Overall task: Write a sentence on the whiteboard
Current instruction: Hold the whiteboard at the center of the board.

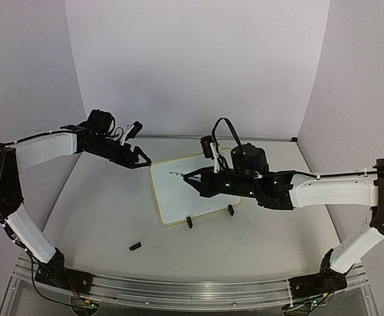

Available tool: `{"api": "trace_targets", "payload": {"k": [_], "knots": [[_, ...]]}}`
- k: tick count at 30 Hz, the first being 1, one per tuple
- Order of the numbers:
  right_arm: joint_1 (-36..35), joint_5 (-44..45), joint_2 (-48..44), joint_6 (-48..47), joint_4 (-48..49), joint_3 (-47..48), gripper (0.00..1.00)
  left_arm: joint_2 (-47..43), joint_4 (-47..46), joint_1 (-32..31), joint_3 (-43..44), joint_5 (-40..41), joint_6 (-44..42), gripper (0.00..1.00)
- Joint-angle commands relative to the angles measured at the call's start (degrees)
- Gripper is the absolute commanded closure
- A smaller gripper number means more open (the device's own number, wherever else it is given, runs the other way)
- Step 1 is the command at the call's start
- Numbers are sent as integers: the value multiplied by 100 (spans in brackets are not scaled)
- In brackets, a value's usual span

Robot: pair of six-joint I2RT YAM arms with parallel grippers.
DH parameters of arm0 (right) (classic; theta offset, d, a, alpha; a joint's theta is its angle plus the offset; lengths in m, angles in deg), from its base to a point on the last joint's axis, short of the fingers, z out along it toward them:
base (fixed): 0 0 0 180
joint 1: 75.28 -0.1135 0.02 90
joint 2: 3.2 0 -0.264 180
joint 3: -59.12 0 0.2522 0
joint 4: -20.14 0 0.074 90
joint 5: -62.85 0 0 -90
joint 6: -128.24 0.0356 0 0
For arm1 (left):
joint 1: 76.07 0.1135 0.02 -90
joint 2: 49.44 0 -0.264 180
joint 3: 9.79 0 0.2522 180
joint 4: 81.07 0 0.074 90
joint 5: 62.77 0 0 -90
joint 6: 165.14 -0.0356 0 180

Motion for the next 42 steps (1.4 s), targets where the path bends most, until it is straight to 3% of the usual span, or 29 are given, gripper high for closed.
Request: {"api": "trace_targets", "payload": {"k": [1, 4, 11, 16, 30, 42], "knots": [[-58, 172, 386, -199, 305, 499, 100, 323, 356, 89, 338, -688, -502, 17], [-77, 254, 629, -231, 305, 693, 100, 458, 367, 90, 367, -1247, -559, 21], [-92, 440, 1097, -288, 266, 1115, 100, 561, 286, 94, 327, -1772, -578, 51], [-104, 571, 1339, -339, 95, 1350, 100, 601, 161, 85, 294, -1986, -530, 62], [-103, 545, 1712, -418, 6, 1671, 100, 736, 219, 42, 328, -1808, -695, 98], [-100, 578, 1971, -463, -29, 1866, 100, 767, 271, 33, 316, -1716, -859, 100]]}}
